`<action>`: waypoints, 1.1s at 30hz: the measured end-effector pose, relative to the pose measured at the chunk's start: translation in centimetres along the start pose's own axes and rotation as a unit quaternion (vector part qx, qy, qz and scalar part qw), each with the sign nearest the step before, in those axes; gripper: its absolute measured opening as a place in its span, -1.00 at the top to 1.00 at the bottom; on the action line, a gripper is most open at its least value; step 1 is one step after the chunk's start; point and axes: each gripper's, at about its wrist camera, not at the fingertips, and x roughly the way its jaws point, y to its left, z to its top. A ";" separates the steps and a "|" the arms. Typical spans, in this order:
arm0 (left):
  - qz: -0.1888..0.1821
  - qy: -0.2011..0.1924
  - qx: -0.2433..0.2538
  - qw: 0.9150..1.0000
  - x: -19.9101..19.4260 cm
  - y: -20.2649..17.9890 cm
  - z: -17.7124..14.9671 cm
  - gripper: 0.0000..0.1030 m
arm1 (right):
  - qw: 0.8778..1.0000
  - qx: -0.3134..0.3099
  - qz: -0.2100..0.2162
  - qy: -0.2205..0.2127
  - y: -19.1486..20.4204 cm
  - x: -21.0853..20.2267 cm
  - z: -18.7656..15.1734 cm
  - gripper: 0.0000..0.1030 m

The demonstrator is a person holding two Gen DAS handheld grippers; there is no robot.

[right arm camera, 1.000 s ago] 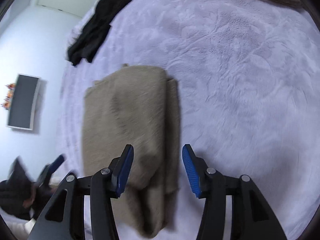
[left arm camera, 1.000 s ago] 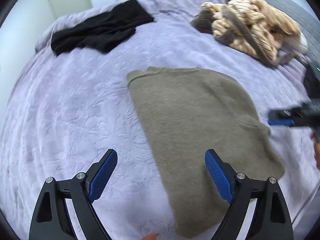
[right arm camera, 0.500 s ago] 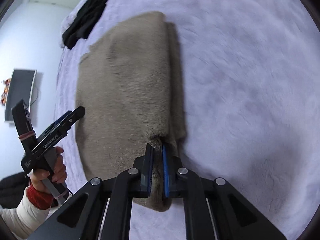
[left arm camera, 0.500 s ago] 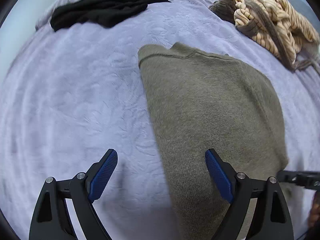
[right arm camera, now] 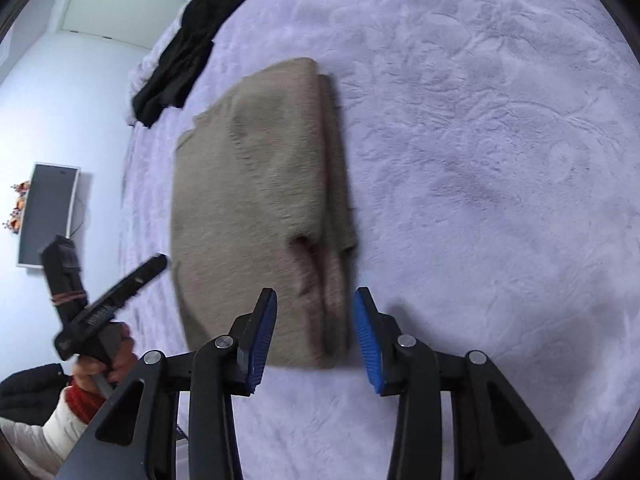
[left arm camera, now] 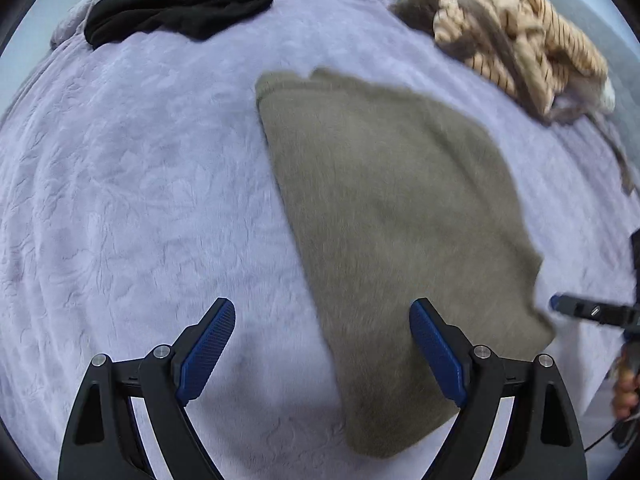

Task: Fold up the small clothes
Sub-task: 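Open the right tool and release the folded sweater edge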

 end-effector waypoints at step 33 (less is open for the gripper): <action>-0.011 0.058 -0.052 0.997 3.3 -0.7 -3.2 -0.98 | 0.997 0.011 -0.066 0.045 -0.4 5.0 -0.4 0.03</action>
